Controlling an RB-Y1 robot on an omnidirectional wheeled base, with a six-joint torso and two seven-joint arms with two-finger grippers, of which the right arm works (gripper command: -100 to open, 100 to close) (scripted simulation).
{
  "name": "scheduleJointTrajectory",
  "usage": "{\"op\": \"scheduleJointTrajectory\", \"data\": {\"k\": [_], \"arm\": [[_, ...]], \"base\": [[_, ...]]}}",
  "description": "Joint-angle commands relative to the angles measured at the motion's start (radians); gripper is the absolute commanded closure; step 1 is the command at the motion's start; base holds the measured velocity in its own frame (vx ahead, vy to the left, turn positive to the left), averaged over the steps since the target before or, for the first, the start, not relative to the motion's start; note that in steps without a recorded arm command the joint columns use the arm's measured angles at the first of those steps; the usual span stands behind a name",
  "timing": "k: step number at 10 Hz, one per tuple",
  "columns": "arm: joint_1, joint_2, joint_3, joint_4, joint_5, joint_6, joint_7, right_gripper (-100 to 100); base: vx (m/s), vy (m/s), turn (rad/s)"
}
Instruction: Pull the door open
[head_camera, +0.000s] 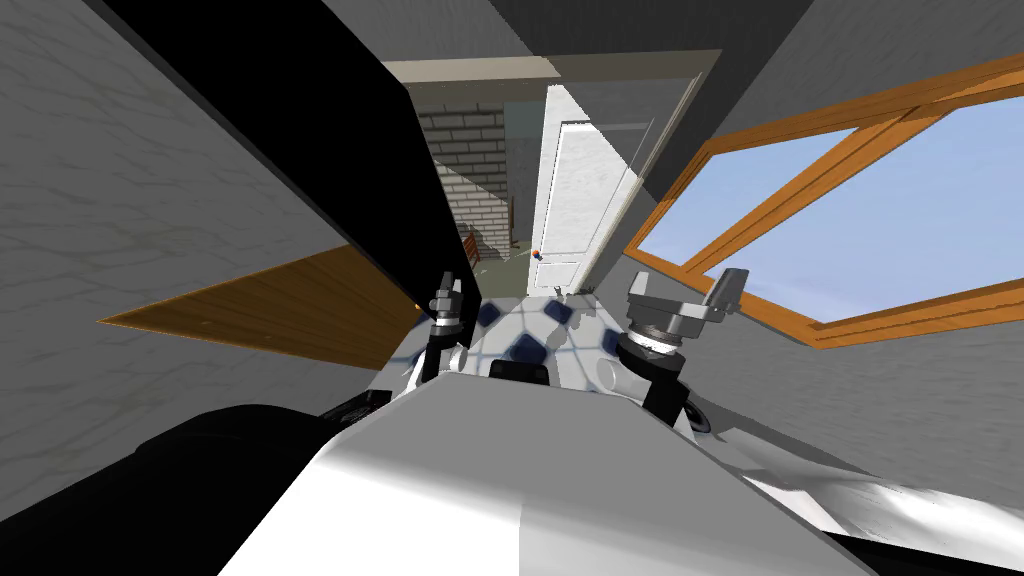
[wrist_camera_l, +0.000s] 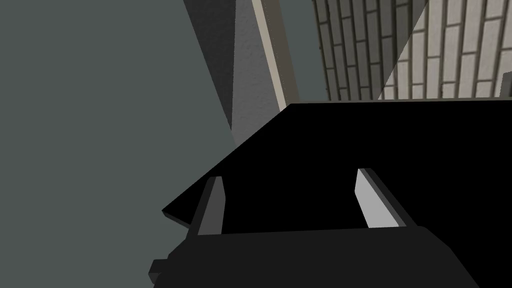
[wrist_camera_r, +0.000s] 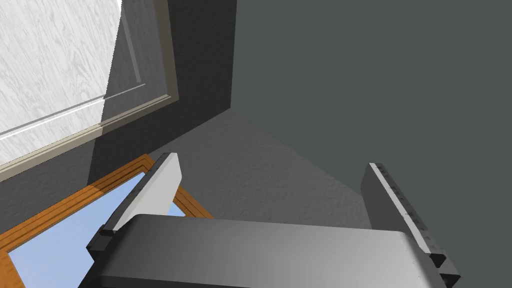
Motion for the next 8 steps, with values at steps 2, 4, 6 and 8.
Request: {"op": "scheduleJointTrajectory", "data": {"k": [2, 4, 6, 8], "arm": [[-0.016, -0.012, -0.005, 0.05, 0.017, -0.008, 0.038, -100], [-0.029, -0.02, -0.009, 0.09, 0.031, -0.015, 0.068, -100], [-0.043, -0.028, -0.013, 0.132, 0.045, -0.022, 0.1, -100], [-0.057, -0.035, -0.018, 0.176, 0.06, -0.029, 0.133, -100]], "base": [[0.108, 0.01, 0.001], [0.15, 0.027, 0.003], [0.123, 0.014, 0.0], [0.128, 0.007, 0.002]]}}
